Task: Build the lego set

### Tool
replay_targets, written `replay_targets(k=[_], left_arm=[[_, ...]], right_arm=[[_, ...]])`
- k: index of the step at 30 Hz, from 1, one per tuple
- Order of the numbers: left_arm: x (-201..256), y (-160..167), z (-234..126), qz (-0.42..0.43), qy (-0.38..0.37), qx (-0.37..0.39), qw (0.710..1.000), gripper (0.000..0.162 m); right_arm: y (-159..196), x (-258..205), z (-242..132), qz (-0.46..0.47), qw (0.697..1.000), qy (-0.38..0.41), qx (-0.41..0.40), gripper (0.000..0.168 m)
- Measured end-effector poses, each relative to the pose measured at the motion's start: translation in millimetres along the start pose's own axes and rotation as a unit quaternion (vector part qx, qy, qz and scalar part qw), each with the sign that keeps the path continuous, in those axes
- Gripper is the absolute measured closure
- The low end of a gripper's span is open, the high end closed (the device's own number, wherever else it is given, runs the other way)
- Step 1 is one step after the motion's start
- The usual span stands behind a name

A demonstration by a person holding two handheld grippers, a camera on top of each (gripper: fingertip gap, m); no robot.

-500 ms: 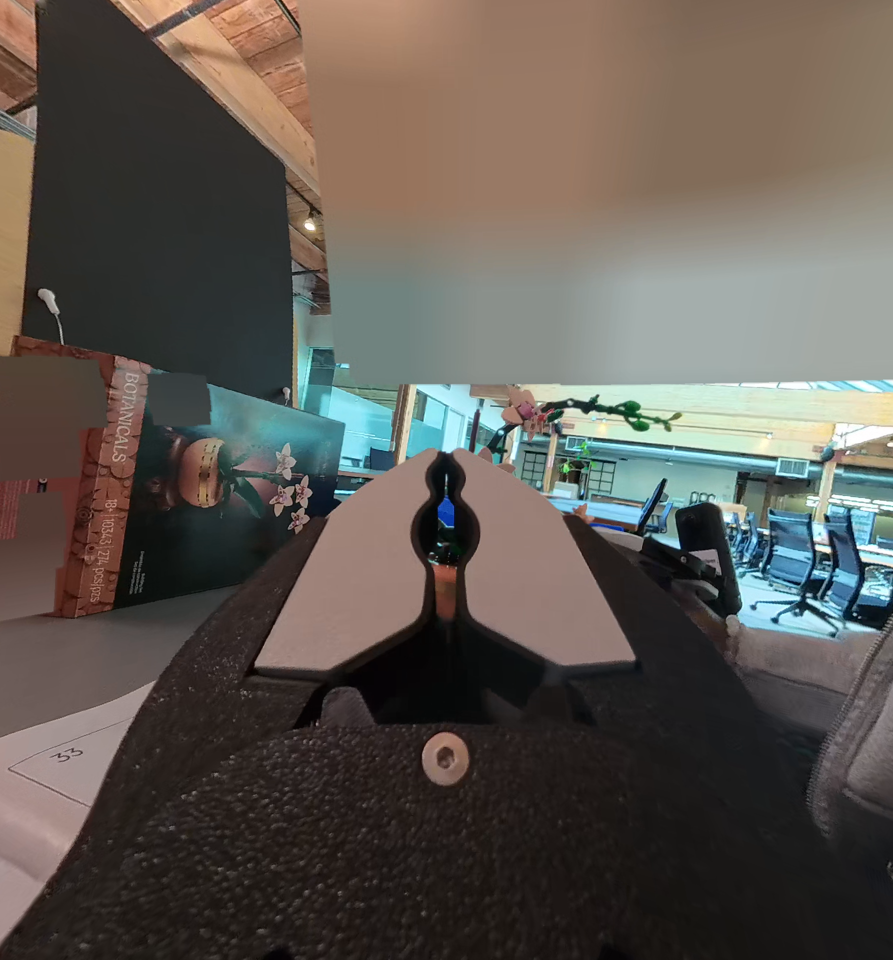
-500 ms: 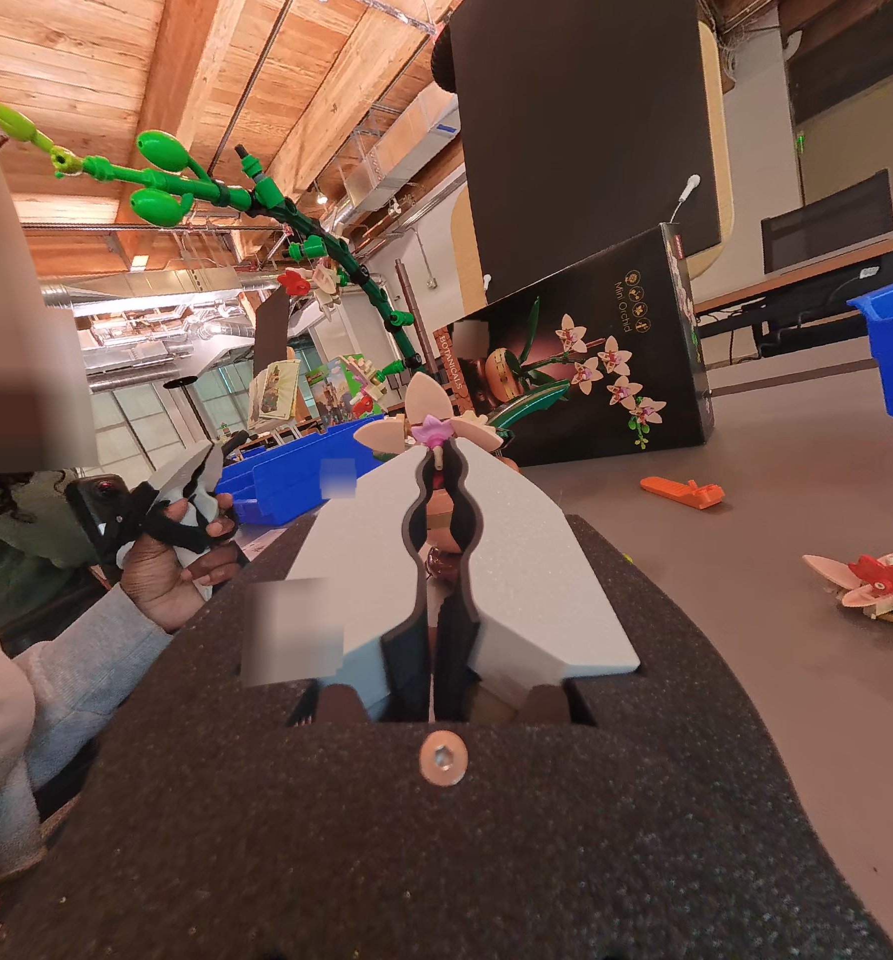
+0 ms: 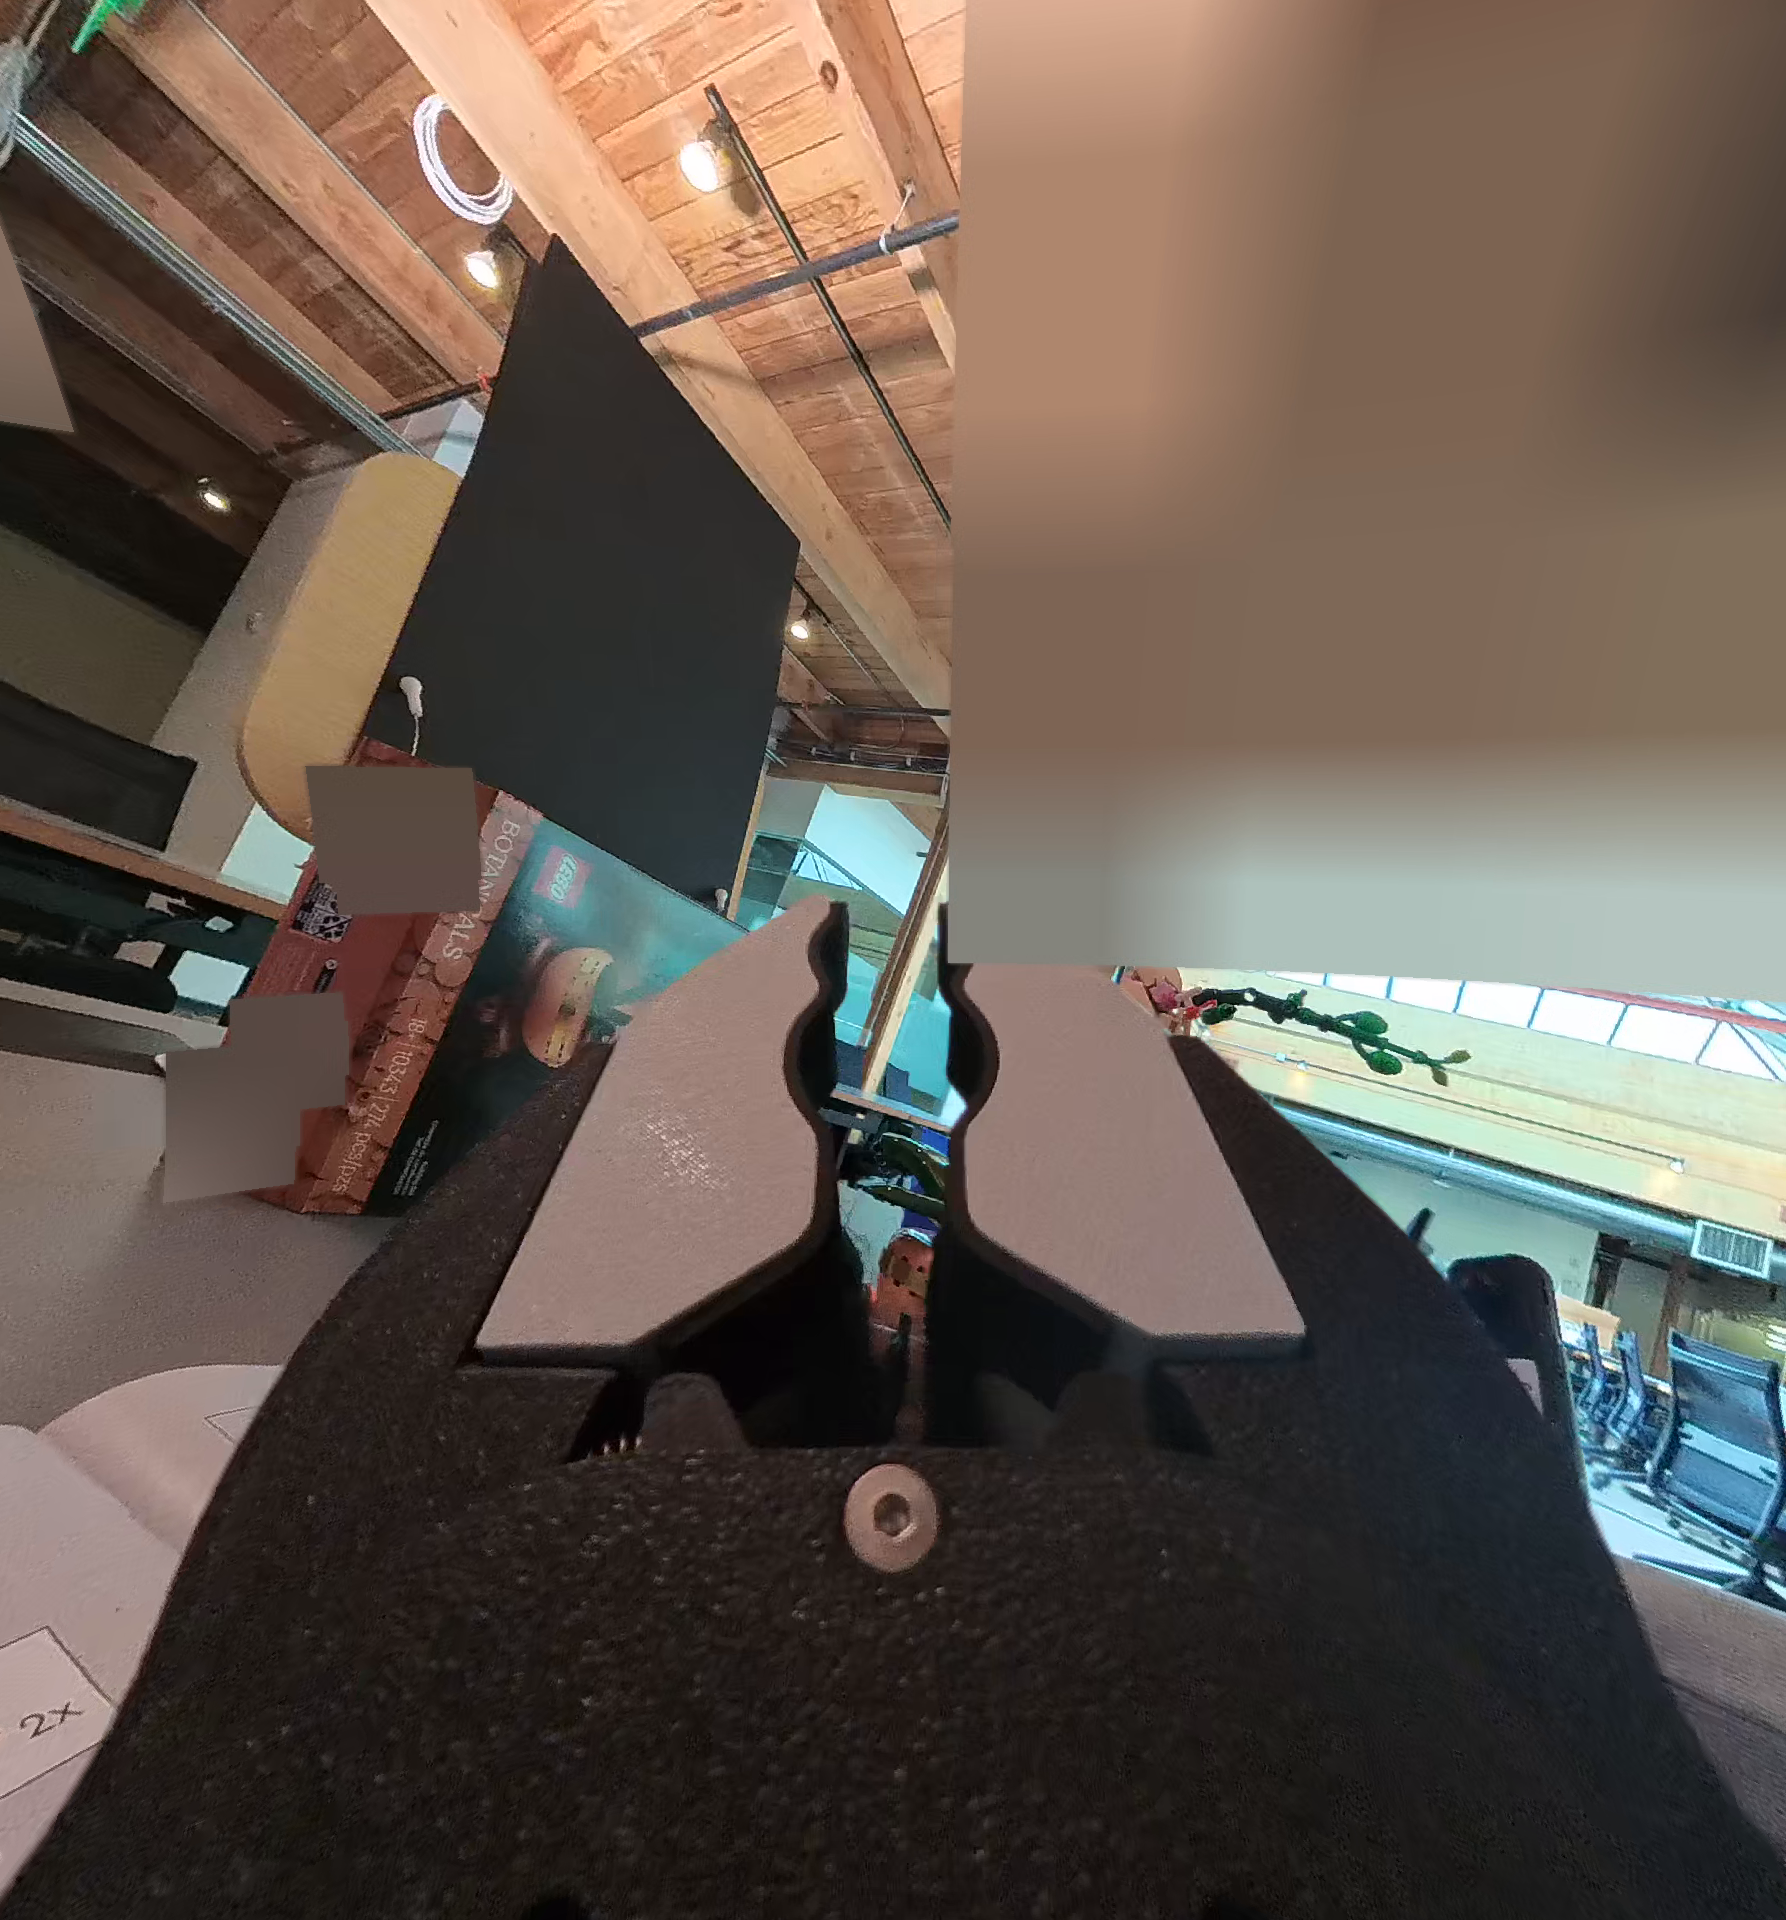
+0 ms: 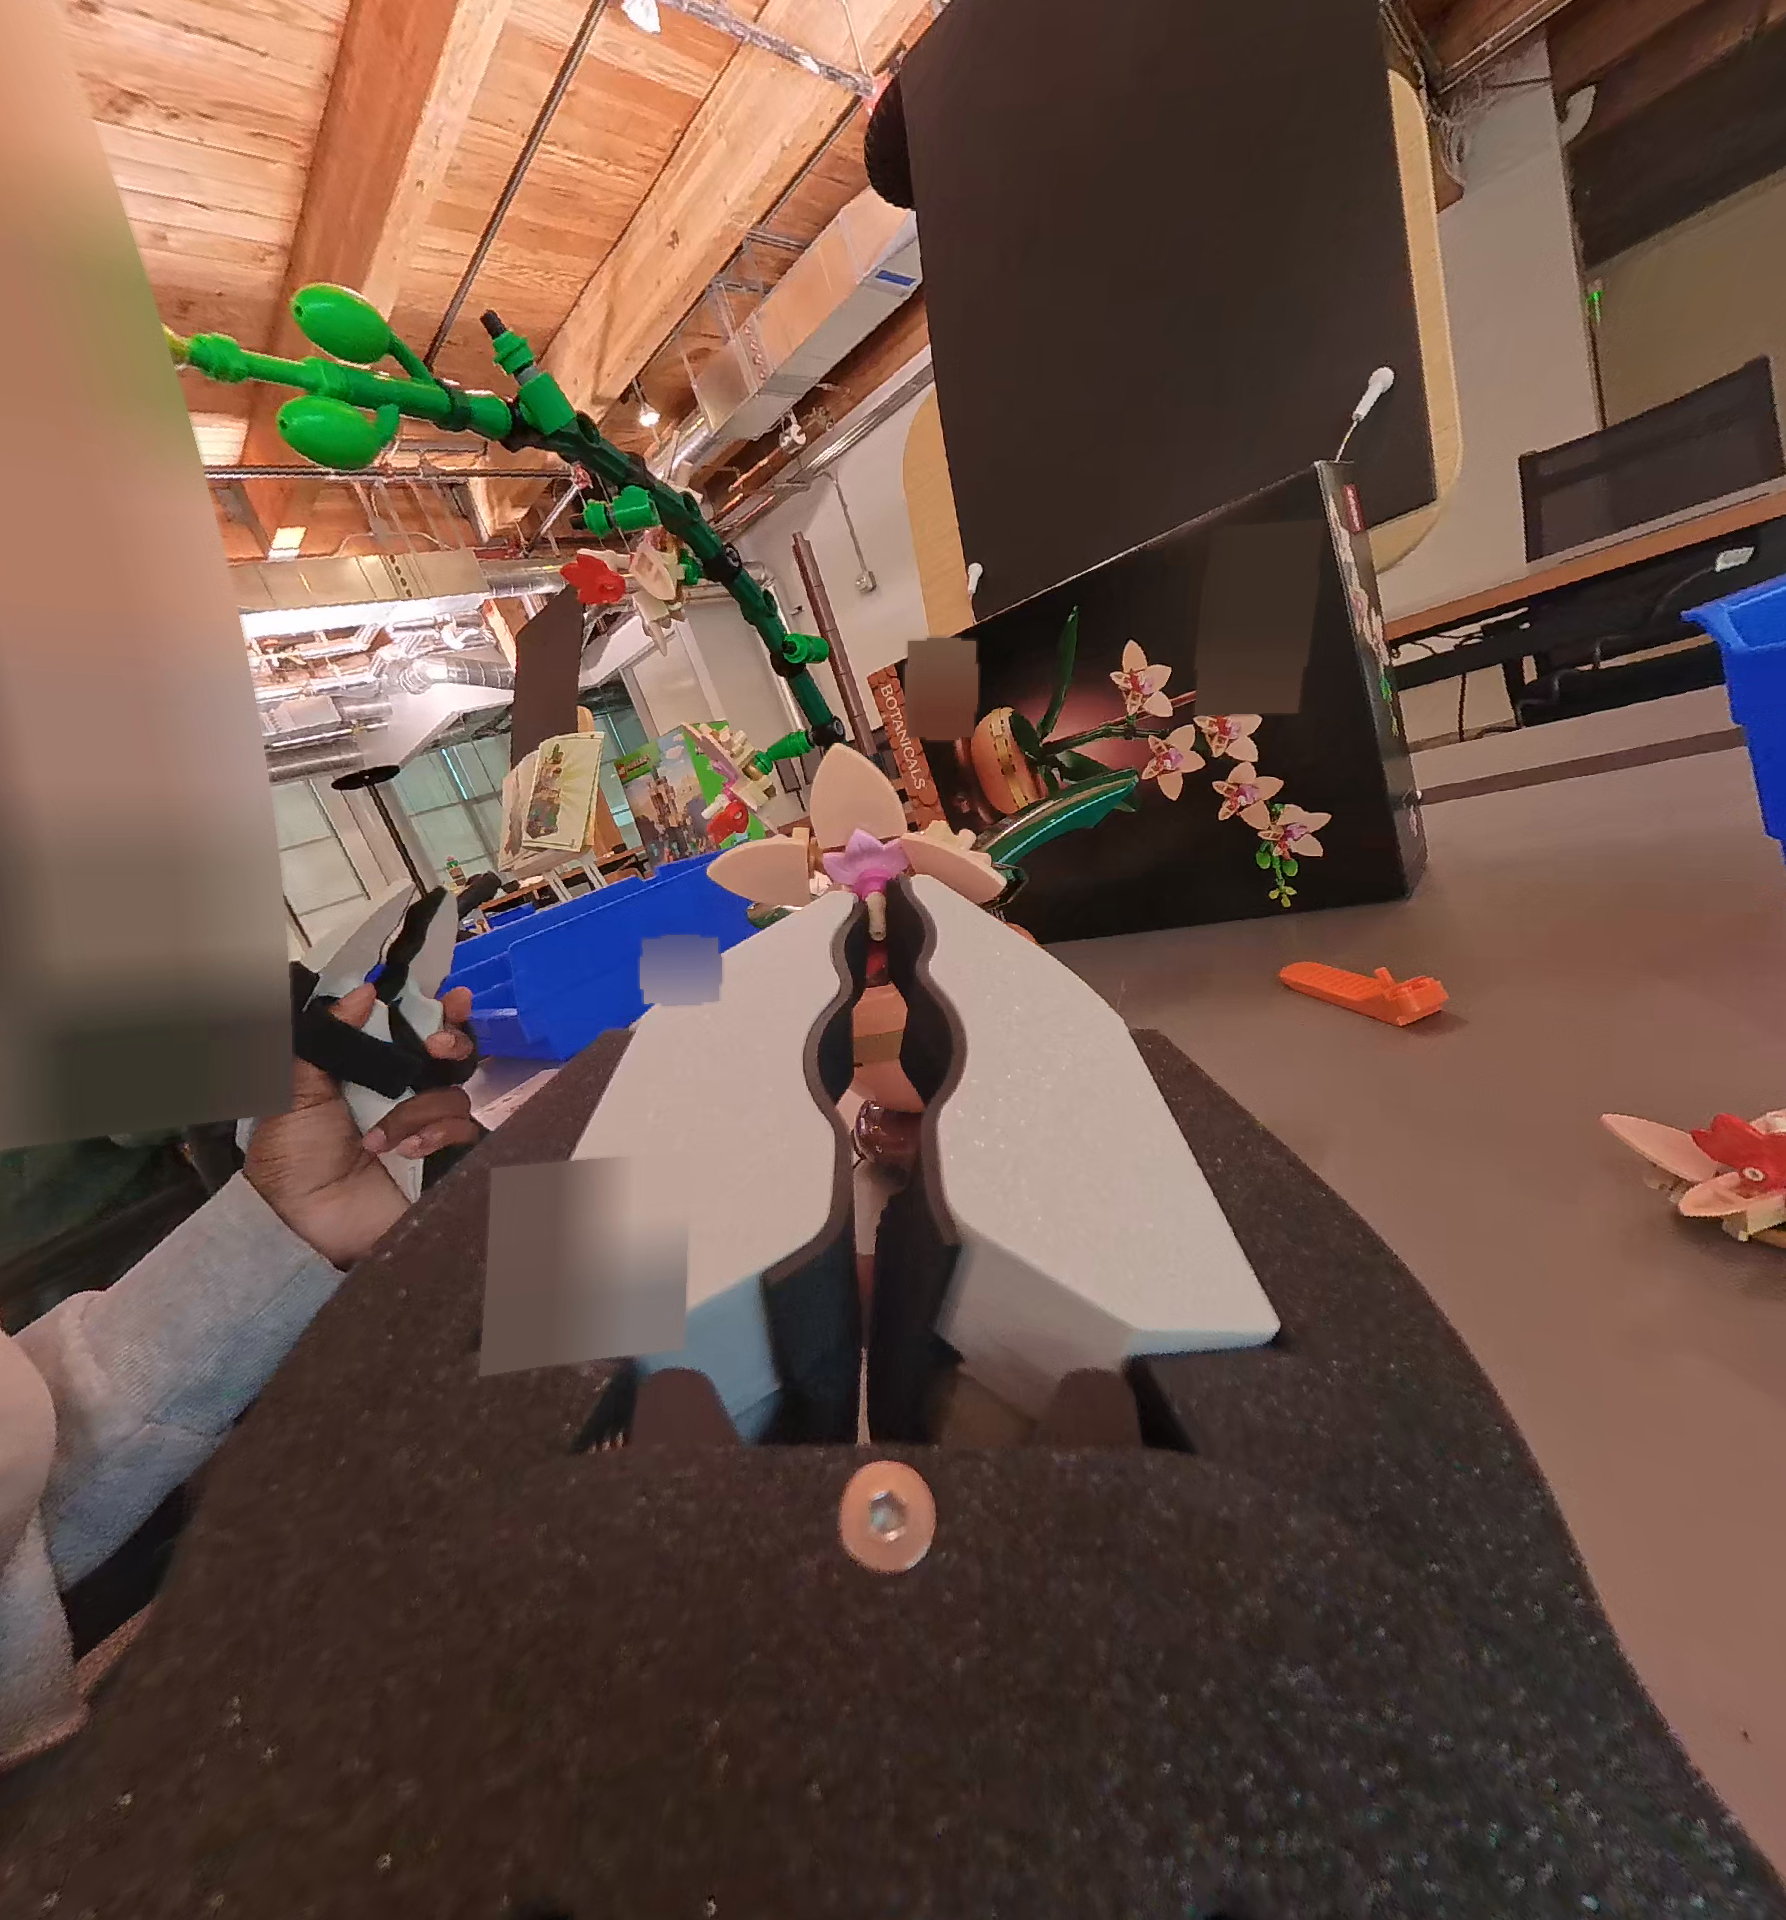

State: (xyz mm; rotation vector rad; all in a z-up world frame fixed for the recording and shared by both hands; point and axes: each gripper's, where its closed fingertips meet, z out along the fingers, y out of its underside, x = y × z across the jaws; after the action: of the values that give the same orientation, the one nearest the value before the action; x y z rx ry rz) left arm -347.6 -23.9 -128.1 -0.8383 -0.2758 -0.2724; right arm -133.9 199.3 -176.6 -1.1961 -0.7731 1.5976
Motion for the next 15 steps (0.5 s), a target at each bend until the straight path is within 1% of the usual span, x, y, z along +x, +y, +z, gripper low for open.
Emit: replay_targets(k=[6, 9, 15], left_arm=[[0.7, 0.5, 1.3, 0.015, -0.005, -0.003, 1.0, 0.133], [3.6, 2.2, 3.5, 0.024, -0.001, -0.011, 1.0, 0.123], [2.3, 10.3, 6.6, 0.027, -0.007, -0.032, 0.999, 0.111]], right_arm=[[-0.4, -0.3, -0.3, -0.001, 1.0, 0.0, 0.002, 0.165], [-0.4, -0.6, -0.3, -0.001, 1.0, -0.001, 0.002, 0.165], [0.1, 0.2, 0.1, 0.0, 1.0, 0.001, -0.001, 0.165]])
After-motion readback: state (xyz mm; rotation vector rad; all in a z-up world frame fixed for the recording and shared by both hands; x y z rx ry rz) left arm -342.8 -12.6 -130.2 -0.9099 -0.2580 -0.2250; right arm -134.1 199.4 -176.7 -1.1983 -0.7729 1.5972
